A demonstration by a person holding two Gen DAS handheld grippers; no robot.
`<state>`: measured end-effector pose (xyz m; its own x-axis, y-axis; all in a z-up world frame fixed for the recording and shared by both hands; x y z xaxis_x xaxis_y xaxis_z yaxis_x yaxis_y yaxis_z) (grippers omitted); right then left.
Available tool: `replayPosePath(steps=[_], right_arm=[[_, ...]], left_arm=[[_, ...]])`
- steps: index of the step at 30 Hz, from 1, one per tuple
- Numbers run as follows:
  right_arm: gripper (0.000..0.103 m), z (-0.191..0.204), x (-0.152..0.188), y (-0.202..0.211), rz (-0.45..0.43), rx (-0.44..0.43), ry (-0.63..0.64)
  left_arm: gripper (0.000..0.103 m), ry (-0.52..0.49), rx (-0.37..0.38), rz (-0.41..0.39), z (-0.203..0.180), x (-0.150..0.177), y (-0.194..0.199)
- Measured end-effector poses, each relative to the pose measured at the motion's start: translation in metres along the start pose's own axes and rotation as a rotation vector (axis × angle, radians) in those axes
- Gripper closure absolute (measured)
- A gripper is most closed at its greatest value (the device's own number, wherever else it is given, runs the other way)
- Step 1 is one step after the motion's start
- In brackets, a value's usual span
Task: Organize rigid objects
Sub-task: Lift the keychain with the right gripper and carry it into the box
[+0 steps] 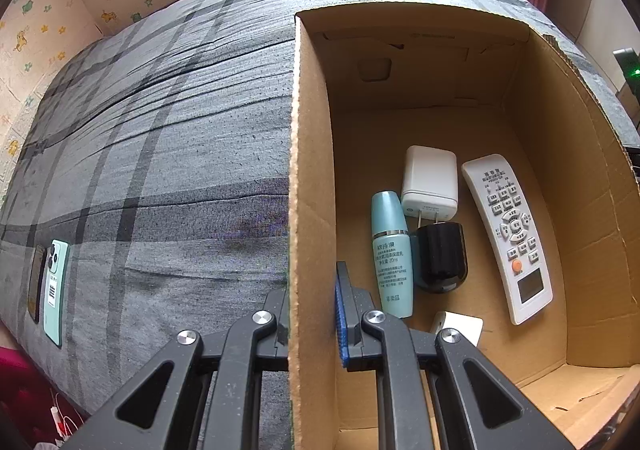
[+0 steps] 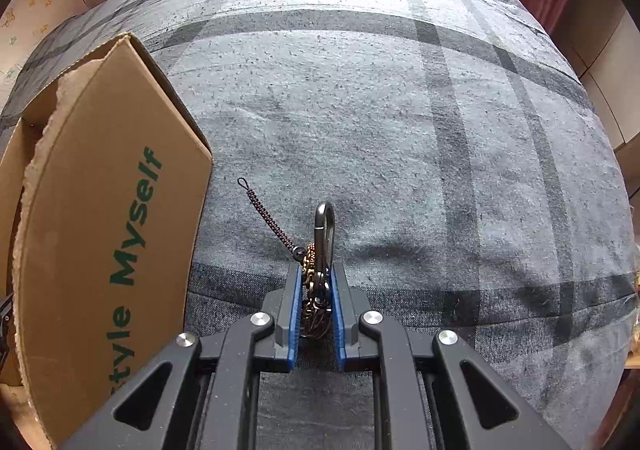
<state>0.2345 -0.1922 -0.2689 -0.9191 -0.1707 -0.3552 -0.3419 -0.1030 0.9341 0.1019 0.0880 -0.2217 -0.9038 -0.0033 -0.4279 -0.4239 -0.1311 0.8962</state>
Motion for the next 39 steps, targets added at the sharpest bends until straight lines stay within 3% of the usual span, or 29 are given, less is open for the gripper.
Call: replayPosePath(steps=[23, 39], right_arm=[[0.090, 0.013, 0.003, 0.094, -0.115, 0.011, 0.024], [0.090, 0.042, -0.018, 0.168, -0.220, 0.003, 0.065]], left_arm=[[0.088, -0.008, -0.004, 0.000, -0.002, 0.000, 0.001], [0.088, -0.005, 0.003, 0.002, -0.001, 0.000, 0.001]])
Point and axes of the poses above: each gripper's, at about its wrist camera, not at the fingertips, and y roughly against the way its jaws point, z to its left, x to its underside, the point moved 6 cm from there along -y, roughly the way its jaws point, and after that the axes turned 3 degrees about -z, right-handed, at the moved point
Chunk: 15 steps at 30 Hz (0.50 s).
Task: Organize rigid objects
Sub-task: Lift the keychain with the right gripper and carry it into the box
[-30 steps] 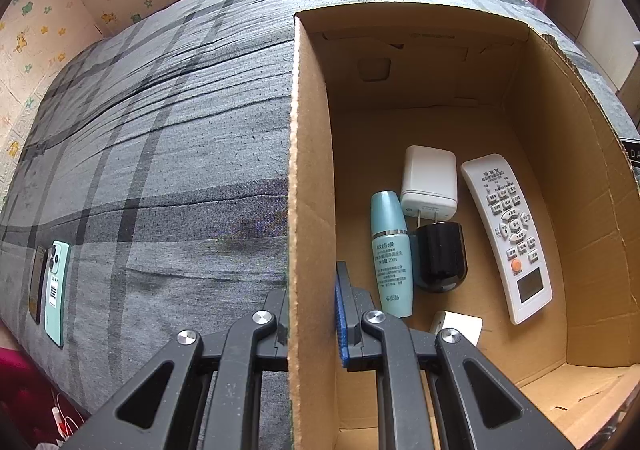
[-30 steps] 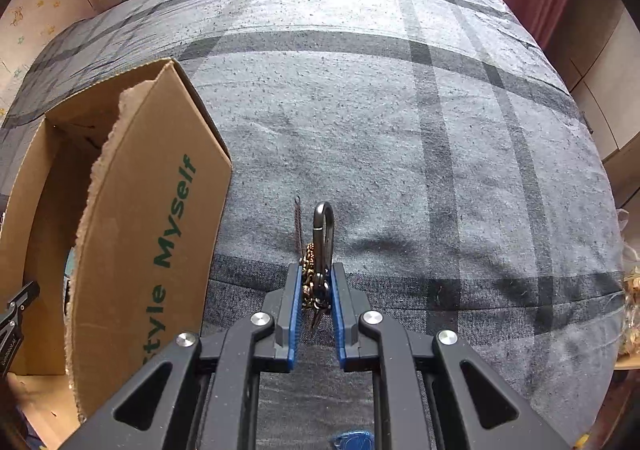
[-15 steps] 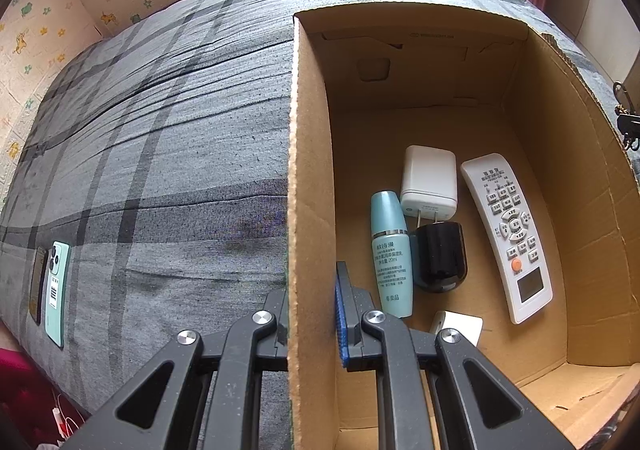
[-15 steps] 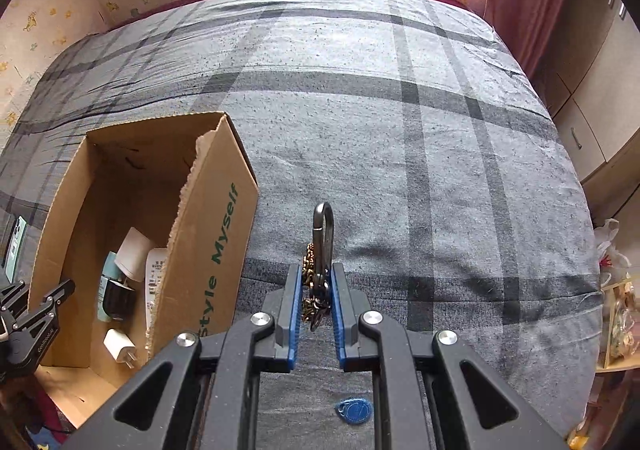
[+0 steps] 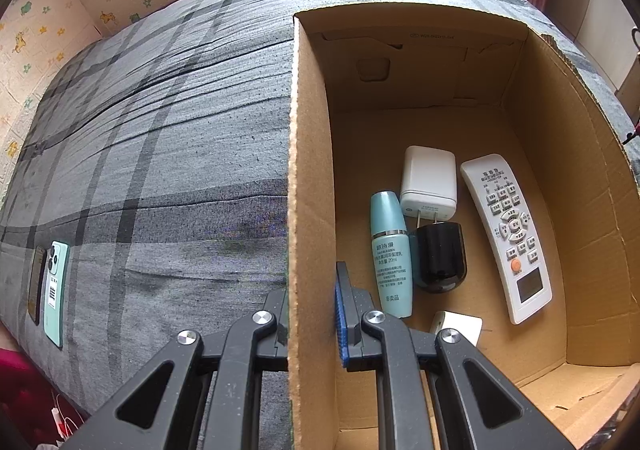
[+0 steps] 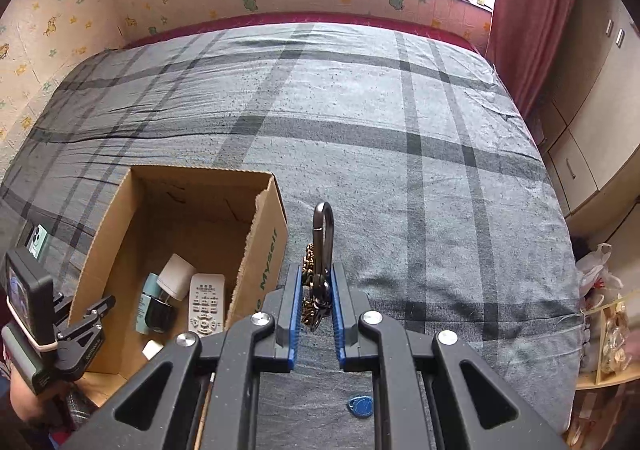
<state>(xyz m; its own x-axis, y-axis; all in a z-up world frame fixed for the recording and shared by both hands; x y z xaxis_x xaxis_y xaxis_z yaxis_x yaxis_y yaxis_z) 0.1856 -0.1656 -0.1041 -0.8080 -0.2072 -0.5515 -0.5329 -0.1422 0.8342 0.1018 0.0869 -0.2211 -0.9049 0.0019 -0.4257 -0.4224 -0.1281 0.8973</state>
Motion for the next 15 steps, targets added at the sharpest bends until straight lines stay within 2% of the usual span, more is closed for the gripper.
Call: replayPosePath(steps=[8, 15], right_arm=[[0.090, 0.030, -0.024, 0.033, -0.063, -0.026, 0.051], [0.090, 0.068, -0.033, 0.047, -0.090, -0.085, 0.097]], left_arm=[[0.088, -0.002, -0.001, 0.000, -0.001, 0.000, 0.000], [0.088, -0.001, 0.002, 0.001, -0.001, -0.001, 0.001]])
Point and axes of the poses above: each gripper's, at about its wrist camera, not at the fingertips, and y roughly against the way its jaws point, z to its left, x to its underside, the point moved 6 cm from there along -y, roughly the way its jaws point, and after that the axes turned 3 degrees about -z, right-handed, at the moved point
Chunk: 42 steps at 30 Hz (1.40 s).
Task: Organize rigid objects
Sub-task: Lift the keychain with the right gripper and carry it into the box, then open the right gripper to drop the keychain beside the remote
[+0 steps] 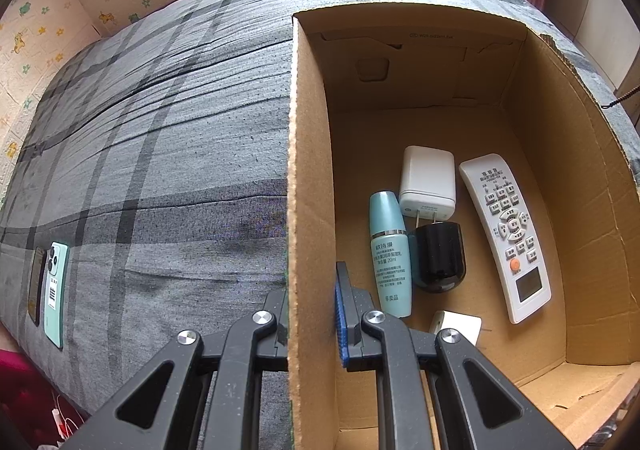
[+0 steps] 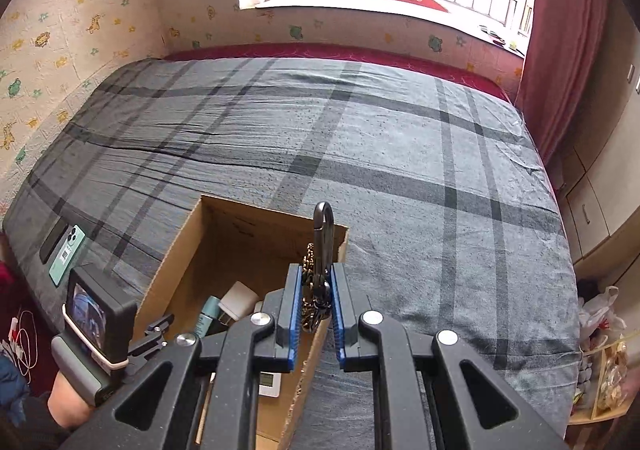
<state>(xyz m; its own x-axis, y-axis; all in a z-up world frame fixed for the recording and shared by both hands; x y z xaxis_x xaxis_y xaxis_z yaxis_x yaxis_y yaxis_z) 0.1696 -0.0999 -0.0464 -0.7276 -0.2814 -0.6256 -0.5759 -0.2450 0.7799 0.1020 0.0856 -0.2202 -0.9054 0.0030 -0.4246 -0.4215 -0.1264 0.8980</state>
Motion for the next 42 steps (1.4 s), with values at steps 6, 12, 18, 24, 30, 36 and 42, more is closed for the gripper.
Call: replayPosePath(steps=[6, 12, 18, 24, 30, 36, 42], right_arm=[[0.090, 0.035, 0.007, -0.013, 0.026, -0.049, 0.041], [0.090, 0.057, 0.026, -0.038, 0.078, -0.081, 0.061], [0.090, 0.071, 0.050, -0.067, 0.146, -0.096, 0.066], [0.090, 0.083, 0.074, -0.096, 0.217, -0.108, 0.074], [0.090, 0.091, 0.095, -0.122, 0.288, -0.111, 0.082], [0.090, 0.092, 0.111, -0.147, 0.360, -0.093, 0.076], [0.090, 0.084, 0.121, -0.164, 0.410, -0.078, 0.051]], left_arm=[[0.088, 0.001, 0.000, -0.001, 0.000, 0.000, -0.001], [0.088, 0.001, 0.000, 0.000, 0.000, 0.000, -0.001], [0.088, 0.004, 0.004, -0.001, 0.001, 0.000, -0.001], [0.088, 0.000, 0.000, -0.001, 0.000, 0.000, -0.001], [0.088, 0.002, 0.001, -0.001, 0.000, 0.000, 0.000], [0.088, 0.002, 0.001, -0.001, 0.000, 0.000, 0.001], [0.088, 0.001, 0.001, -0.002, 0.000, 0.000, 0.001]])
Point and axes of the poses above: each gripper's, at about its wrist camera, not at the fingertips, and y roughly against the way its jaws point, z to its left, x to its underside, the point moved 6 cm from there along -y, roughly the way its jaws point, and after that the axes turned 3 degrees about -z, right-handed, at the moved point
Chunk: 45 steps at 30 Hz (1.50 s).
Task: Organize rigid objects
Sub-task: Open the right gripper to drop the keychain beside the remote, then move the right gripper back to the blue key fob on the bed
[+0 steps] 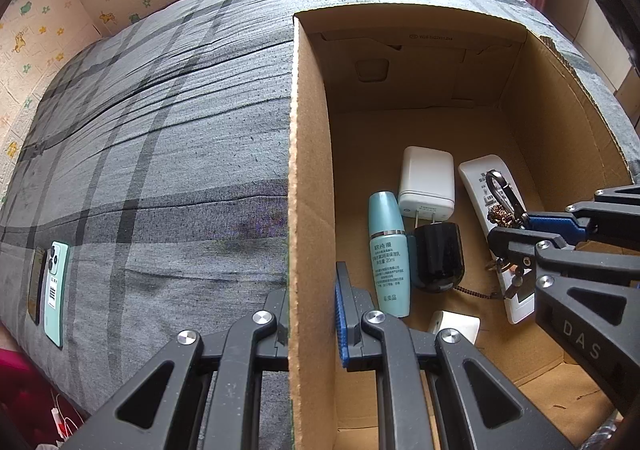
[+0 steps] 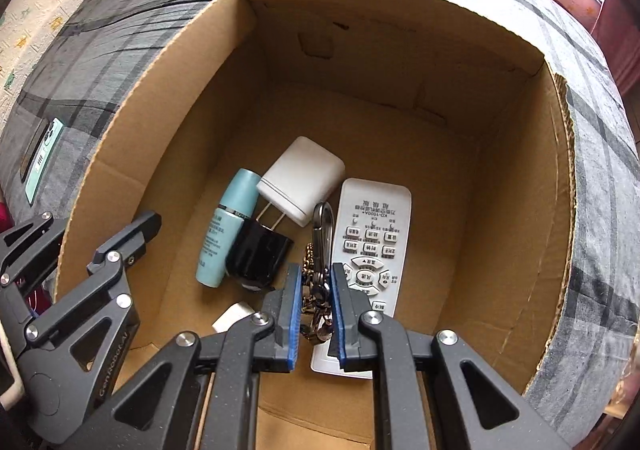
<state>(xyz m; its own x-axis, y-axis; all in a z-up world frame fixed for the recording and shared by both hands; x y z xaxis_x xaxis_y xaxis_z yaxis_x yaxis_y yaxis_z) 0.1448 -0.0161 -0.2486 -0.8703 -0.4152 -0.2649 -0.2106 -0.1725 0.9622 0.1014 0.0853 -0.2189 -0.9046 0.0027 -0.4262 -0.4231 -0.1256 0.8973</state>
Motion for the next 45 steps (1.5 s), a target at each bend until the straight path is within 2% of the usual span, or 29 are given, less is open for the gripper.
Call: replayPosePath(steps=[10, 11, 12, 14, 16, 21, 24, 28, 33, 45], right_arm=[[0.089, 0.001, -0.003, -0.002, -0.012, 0.000, 0.006], [0.084, 0.001, -0.004, -0.001, -0.013, 0.000, 0.007], [0.074, 0.001, -0.005, 0.001, -0.014, -0.001, 0.008], [0.063, 0.001, -0.006, 0.006, -0.031, 0.007, 0.013], [0.060, 0.002, -0.008, 0.013, -0.051, 0.023, 0.031], [0.031, 0.004, -0.011, 0.035, -0.116, 0.062, 0.052], [0.021, 0.005, -0.012, 0.045, -0.137, 0.069, 0.052], [0.015, -0.002, -0.012, 0.055, -0.136, 0.069, 0.029], [0.002, -0.013, -0.008, 0.069, -0.161, 0.089, 0.023], [0.000, -0.054, 0.001, 0.111, -0.227, 0.113, -0.059]], left_arm=[[0.088, -0.001, -0.001, 0.000, -0.001, 0.000, -0.001], [0.088, 0.000, -0.001, 0.000, -0.001, 0.000, 0.000], [0.088, 0.000, -0.001, 0.000, -0.001, 0.000, 0.000], [0.088, -0.003, -0.004, 0.000, -0.001, -0.001, -0.001], [0.088, -0.001, -0.004, 0.000, -0.001, -0.001, -0.001], [0.088, -0.002, -0.006, 0.001, 0.000, -0.001, -0.001], [0.088, -0.002, -0.007, 0.002, 0.000, -0.001, -0.002], [0.088, -0.001, -0.008, 0.002, -0.001, -0.001, -0.002], [0.088, -0.003, -0.010, 0.003, -0.001, -0.001, -0.002], [0.088, -0.004, -0.014, 0.003, -0.002, -0.001, -0.002]])
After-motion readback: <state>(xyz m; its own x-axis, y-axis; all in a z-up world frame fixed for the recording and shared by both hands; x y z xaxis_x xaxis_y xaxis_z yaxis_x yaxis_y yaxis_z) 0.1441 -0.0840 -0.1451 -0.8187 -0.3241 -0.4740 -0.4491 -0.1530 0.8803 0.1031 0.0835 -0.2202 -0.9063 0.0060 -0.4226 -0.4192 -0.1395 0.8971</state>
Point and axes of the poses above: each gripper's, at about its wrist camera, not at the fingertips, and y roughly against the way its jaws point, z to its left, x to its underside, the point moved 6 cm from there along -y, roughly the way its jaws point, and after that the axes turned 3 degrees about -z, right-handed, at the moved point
